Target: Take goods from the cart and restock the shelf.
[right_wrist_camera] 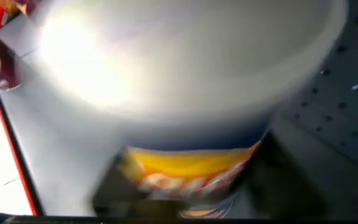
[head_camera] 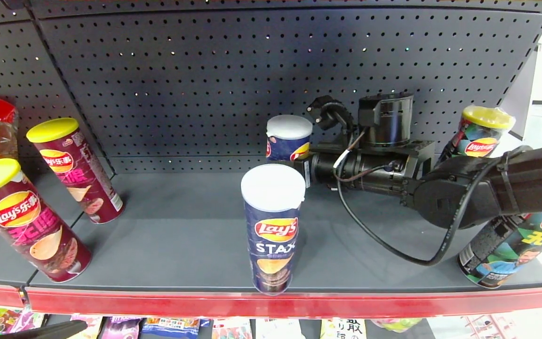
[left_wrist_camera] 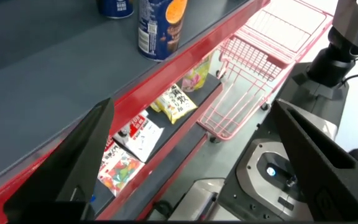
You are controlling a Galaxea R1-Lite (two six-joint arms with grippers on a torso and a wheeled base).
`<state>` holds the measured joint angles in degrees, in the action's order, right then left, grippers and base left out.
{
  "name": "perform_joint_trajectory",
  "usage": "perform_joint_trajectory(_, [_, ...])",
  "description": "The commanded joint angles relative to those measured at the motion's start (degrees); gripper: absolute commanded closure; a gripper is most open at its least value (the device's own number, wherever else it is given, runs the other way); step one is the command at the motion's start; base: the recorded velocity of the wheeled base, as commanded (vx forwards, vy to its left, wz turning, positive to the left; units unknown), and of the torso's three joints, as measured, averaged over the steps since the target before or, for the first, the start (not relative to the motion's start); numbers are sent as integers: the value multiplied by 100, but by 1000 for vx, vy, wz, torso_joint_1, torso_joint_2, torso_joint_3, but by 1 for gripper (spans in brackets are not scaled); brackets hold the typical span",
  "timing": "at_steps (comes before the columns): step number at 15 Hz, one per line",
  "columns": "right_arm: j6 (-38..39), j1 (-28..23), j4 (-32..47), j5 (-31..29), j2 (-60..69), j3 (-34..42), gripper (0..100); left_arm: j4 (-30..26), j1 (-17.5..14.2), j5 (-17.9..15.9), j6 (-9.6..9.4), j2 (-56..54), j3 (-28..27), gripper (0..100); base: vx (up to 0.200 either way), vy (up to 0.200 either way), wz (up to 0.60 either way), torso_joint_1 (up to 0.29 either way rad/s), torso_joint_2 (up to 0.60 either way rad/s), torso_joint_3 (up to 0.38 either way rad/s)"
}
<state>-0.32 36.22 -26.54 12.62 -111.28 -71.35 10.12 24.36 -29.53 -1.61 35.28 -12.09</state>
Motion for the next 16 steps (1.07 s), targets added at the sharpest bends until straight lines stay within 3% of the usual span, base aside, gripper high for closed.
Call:
perform_joint_trajectory(1, [-3,8,0,-5,45,25,0,-133,-1,-1,38,-135,-4,0,0,0,0,0,0,0])
perform_joint_trajectory(6, [5,17,17,-66,299,218,0,-186,-1,-18,82,-144,-4,0,0,0,0,0,0,0])
perform_joint_trajectory(10, [-47,17,17,-154,967,1036,0,-238,-1,17,73,-21,-12,0,0,0,0,0,0,0])
perform_joint_trajectory(16, [-47,-18,79,-515,1802,1563,0,-221,-1,61,64,366,-65,0,0,0,0,0,0,0])
